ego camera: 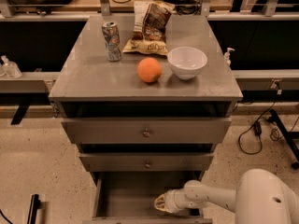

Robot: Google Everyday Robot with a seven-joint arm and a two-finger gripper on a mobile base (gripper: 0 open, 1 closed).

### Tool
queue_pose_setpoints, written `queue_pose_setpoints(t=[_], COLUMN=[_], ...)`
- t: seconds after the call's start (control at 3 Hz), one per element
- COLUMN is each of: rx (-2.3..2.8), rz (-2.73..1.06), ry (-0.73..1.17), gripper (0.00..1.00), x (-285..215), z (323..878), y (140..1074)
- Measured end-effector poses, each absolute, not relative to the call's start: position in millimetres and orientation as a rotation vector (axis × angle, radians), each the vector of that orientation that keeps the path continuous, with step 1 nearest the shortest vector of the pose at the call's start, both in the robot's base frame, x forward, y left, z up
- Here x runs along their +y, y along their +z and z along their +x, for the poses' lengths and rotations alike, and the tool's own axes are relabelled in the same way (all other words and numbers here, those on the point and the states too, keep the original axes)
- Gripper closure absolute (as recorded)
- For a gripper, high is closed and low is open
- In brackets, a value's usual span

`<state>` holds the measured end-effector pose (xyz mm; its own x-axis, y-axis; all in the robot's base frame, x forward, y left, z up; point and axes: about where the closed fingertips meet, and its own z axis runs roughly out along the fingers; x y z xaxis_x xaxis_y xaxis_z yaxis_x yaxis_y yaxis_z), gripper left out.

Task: Open bottom drawer

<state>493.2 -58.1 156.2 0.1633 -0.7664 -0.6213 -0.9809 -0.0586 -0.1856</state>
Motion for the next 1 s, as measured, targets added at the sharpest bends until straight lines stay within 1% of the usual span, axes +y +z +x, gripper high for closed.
queue_pose_setpoints(t=[0.67, 1.0], rx=[1.665, 1.675], rz=[-1.911, -1.947], ry=[0.526, 0.581], gripper=[1.00, 1.00], x=[-37, -36], z=[509, 508], y=[136, 114])
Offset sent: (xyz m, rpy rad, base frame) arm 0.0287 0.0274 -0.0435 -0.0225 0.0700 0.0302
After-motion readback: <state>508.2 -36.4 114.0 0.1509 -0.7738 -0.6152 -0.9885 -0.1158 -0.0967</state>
